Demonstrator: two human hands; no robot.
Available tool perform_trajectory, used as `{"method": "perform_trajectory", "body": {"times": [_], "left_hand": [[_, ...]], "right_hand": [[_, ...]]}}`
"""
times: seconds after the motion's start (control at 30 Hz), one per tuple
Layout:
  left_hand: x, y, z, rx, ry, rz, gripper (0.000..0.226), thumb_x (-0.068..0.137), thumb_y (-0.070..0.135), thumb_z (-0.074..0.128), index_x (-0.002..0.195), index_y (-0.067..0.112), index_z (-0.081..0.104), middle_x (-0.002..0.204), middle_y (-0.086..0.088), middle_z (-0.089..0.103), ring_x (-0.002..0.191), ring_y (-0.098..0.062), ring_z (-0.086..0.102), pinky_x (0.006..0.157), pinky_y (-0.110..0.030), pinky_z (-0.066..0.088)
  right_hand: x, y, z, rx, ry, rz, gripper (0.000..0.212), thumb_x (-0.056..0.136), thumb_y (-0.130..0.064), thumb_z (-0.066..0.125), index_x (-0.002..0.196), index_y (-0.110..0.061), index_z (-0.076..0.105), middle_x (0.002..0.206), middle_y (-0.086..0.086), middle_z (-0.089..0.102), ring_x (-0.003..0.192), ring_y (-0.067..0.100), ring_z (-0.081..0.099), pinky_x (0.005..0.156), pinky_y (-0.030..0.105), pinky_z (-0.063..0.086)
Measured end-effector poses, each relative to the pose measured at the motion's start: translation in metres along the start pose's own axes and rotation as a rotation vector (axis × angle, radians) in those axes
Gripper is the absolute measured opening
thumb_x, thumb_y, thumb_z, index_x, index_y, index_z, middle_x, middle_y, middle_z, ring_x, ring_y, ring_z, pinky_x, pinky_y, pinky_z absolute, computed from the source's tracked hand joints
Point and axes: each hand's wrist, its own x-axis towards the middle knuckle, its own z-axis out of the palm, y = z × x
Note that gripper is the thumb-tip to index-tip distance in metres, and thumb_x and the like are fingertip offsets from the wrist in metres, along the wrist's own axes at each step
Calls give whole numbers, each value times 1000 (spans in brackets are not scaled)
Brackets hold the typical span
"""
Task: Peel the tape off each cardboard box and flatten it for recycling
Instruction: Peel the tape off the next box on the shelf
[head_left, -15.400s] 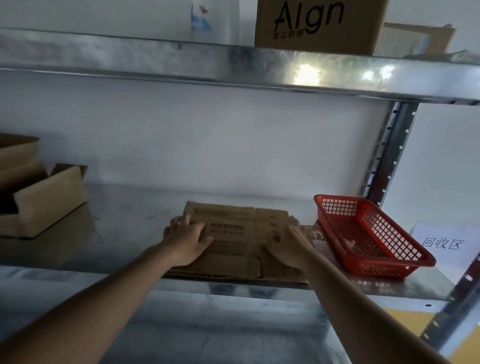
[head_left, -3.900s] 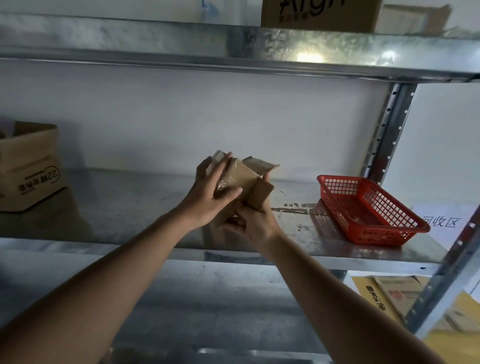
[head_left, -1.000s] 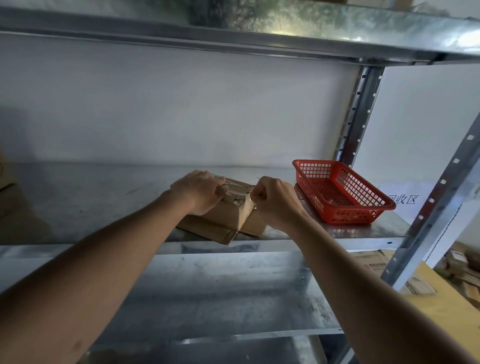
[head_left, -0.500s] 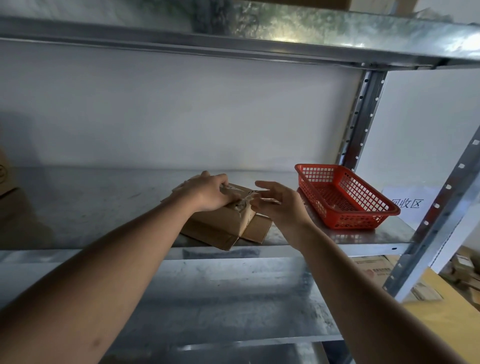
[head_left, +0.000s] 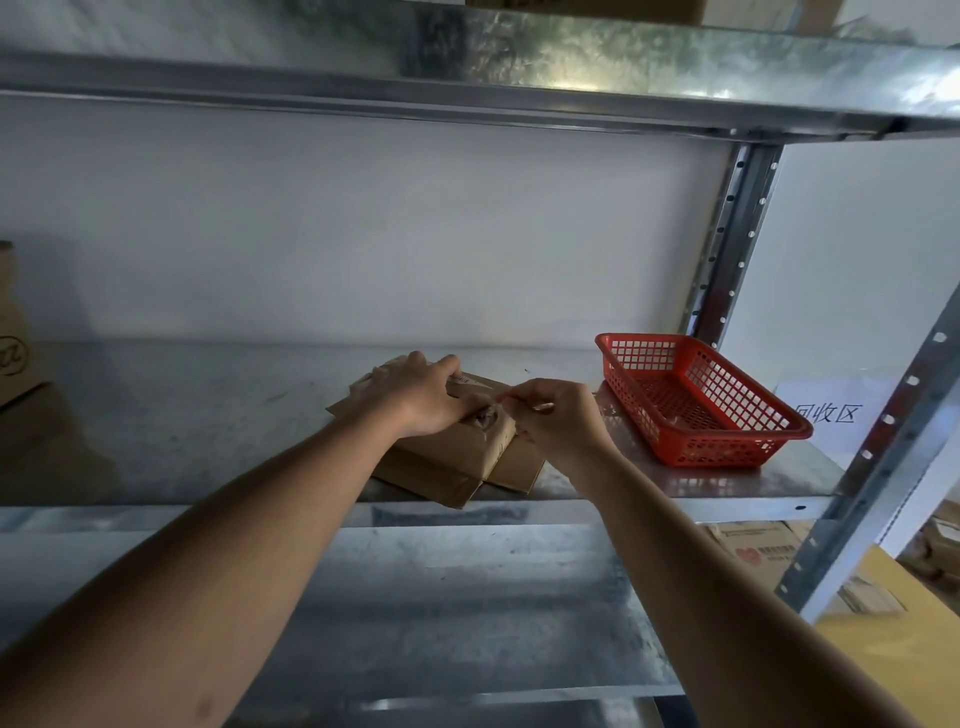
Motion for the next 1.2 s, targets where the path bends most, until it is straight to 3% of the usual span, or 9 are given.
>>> {"method": "perform_trajectory", "body": {"times": [0.17, 0.33, 0.47, 0.6, 0.73, 0.9, 1.0, 1.1, 1.2], "left_hand": [[2, 1, 5, 26, 24, -2, 75, 77, 95, 32, 130, 44, 49, 140, -8, 50, 129, -34, 50, 89, -46, 39], [5, 1, 2, -2, -10, -24, 74, 77, 96, 36, 128, 44, 48, 140, -5, 46, 124, -32, 52, 79, -40, 34], [4, 1, -2, -22, -26, -20, 76, 75, 94, 39, 130, 43, 49, 140, -7, 45, 123, -33, 50, 81, -40, 35], [1, 4, -7, -89, -26, -61, 88, 58, 106, 38, 121, 46, 54, 135, -4, 47, 121, -33, 51, 86, -42, 41], [0, 9, -5, -97, -1, -62, 81, 60, 105, 44, 116, 46, 54, 134, -3, 46, 102, -23, 43, 70, -35, 34], [2, 8, -7, -79, -24, -68, 80, 60, 101, 46, 118, 47, 53, 138, -6, 43, 125, -35, 50, 90, -45, 40], [3, 8, -9, -93, -18, -65, 78, 58, 95, 43, 117, 45, 53, 132, -5, 44, 111, -28, 48, 85, -43, 38], [7, 11, -8, -95, -36, -66, 73, 61, 94, 45, 113, 43, 52, 127, -5, 46, 109, -27, 49, 81, -42, 40], [9, 6, -5, -87, -47, -49, 74, 72, 95, 43, 123, 43, 51, 137, -6, 48, 125, -32, 50, 92, -48, 44]], "right_hand": [[3, -1, -1, -224, 118, -91, 8, 88, -24, 83, 95, -22, 83, 116, -2, 70, 101, 15, 67, 90, 29, 53], [-4, -2, 2, -344, 70, -228, 10, 92, -14, 74, 92, -20, 82, 87, -3, 79, 80, 15, 71, 75, 31, 54], [-6, 0, 4, -432, 74, -367, 17, 95, -8, 68, 94, -18, 82, 88, -3, 79, 81, 17, 73, 77, 34, 55], [-3, 1, 3, -334, 111, -309, 17, 92, -10, 73, 92, -24, 82, 81, -8, 78, 74, 13, 71, 71, 31, 54], [-4, 4, -3, -344, 99, -349, 18, 89, -8, 75, 96, -22, 84, 92, -6, 80, 81, 12, 73, 76, 30, 56], [-14, 1, -5, -379, 99, -531, 19, 87, 2, 72, 92, -14, 83, 95, 0, 80, 85, 17, 75, 80, 39, 60], [-16, -7, -12, -349, 96, -615, 16, 88, -2, 72, 91, -15, 82, 89, -2, 79, 78, 14, 74, 70, 38, 60], [-13, -11, -21, -221, 56, -499, 11, 91, -7, 76, 90, -17, 81, 80, -5, 78, 73, 8, 74, 69, 33, 61], [-13, -11, -16, 220, -19, -195, 10, 95, -4, 72, 94, -11, 79, 81, 7, 78, 79, 22, 78, 75, 37, 65]]}}
